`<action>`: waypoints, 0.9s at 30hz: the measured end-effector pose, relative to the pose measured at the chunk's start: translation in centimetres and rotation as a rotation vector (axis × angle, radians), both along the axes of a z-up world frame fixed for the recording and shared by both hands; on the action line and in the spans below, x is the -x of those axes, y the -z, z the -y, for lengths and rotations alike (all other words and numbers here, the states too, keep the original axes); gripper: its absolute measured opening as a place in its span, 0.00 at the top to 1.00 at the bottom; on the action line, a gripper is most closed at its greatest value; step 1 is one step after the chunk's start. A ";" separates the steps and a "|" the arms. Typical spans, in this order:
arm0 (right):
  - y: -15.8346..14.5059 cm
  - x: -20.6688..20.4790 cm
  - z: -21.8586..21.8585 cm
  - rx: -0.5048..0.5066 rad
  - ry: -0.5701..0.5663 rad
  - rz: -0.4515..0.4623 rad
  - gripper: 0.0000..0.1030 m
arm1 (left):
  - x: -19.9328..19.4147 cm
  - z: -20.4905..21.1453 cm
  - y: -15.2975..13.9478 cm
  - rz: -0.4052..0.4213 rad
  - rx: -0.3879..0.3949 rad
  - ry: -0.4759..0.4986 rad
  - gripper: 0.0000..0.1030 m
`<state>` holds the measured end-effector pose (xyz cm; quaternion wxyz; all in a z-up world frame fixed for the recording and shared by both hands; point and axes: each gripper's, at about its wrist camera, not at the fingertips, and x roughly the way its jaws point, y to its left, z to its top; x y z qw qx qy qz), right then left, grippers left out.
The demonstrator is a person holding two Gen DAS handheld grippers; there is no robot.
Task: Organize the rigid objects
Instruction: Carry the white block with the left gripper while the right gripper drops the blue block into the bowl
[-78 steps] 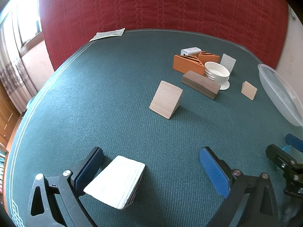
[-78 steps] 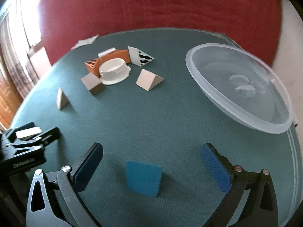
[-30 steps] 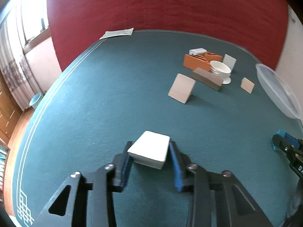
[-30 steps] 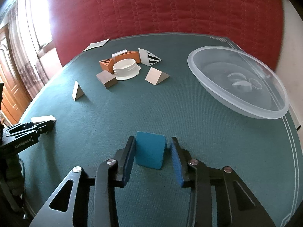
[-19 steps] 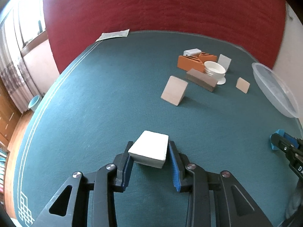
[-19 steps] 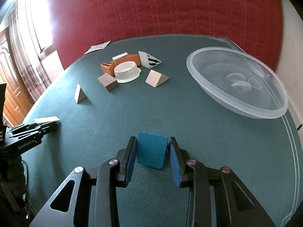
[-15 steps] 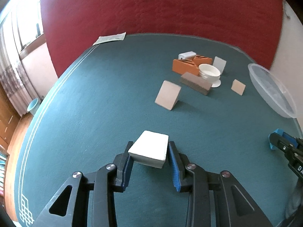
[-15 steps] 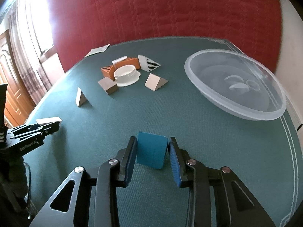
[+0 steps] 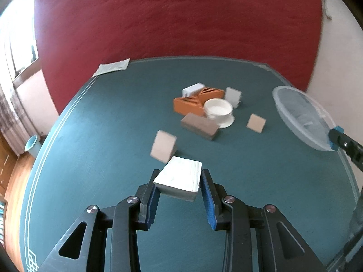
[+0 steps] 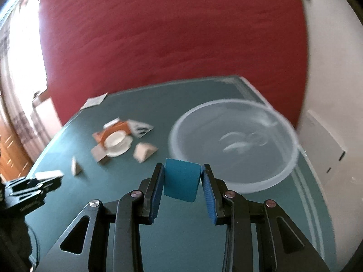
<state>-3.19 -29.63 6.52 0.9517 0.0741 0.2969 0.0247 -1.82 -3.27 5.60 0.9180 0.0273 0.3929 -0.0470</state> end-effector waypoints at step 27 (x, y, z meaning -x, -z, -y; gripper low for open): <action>1.9 -3.3 8.5 -0.043 0.225 -0.005 0.45 | -1.9 9.1 -3.0 0.051 0.003 0.170 0.64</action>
